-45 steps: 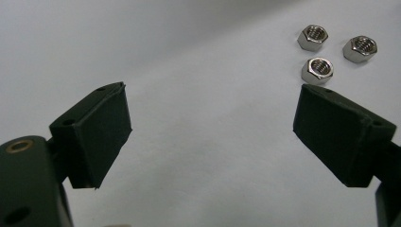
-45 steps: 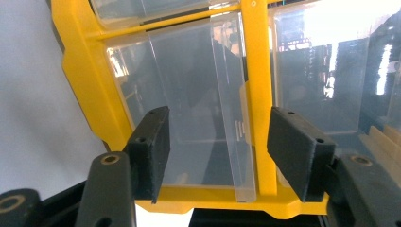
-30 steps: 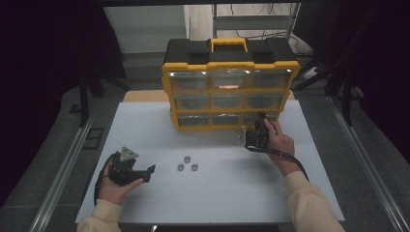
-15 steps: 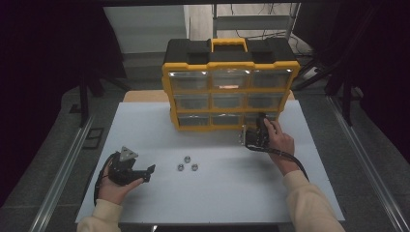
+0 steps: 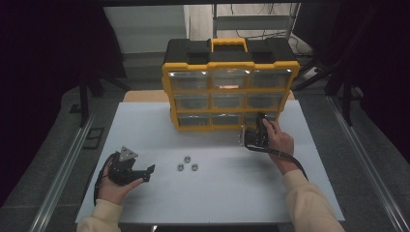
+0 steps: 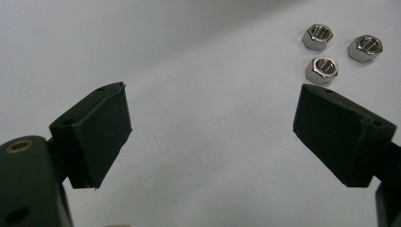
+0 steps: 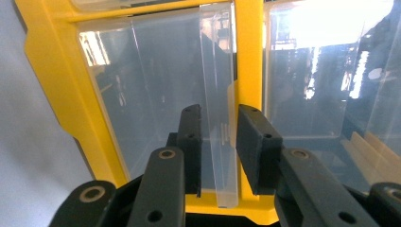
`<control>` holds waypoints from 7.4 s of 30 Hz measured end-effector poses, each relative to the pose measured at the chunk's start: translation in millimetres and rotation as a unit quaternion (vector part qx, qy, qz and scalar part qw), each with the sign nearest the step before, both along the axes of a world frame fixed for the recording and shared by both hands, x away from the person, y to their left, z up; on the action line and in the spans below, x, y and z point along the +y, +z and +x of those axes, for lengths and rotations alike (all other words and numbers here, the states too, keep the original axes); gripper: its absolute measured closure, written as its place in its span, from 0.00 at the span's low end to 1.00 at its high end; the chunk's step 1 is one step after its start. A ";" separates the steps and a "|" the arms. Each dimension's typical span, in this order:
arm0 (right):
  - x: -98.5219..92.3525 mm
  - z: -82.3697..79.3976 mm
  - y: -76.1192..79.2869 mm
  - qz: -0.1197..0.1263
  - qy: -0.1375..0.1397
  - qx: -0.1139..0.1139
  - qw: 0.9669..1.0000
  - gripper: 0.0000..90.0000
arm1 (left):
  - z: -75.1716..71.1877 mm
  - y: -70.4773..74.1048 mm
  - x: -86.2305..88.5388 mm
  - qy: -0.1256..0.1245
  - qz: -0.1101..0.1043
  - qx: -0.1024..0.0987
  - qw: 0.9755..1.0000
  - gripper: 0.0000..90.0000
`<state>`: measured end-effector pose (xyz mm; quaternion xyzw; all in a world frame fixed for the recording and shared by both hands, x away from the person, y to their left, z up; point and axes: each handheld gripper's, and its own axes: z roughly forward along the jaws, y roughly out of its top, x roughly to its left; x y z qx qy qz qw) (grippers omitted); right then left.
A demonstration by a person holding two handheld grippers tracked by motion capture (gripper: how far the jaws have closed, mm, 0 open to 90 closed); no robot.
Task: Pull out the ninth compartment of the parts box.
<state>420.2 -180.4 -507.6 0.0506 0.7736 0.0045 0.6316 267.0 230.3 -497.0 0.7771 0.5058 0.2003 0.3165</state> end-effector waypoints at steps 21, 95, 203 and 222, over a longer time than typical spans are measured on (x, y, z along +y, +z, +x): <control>-0.6 0.9 -2.0 -0.001 0.005 -0.008 1.000 0.86 | -0.1 0.0 0.8 0.000 0.000 0.000 1.000 0.14; -3.2 -27.3 -7.1 -0.016 0.019 -0.036 0.999 0.87 | -0.4 1.8 2.6 0.002 -0.001 -0.004 1.000 0.14; -9.9 -73.7 -6.4 -0.026 0.035 -0.040 0.998 0.87 | -1.3 2.7 4.0 0.007 0.000 -0.007 1.000 0.14; -11.0 -77.9 -9.1 -0.028 0.042 -0.034 0.998 0.86 | -1.5 2.8 3.0 0.008 0.000 -0.011 1.000 0.14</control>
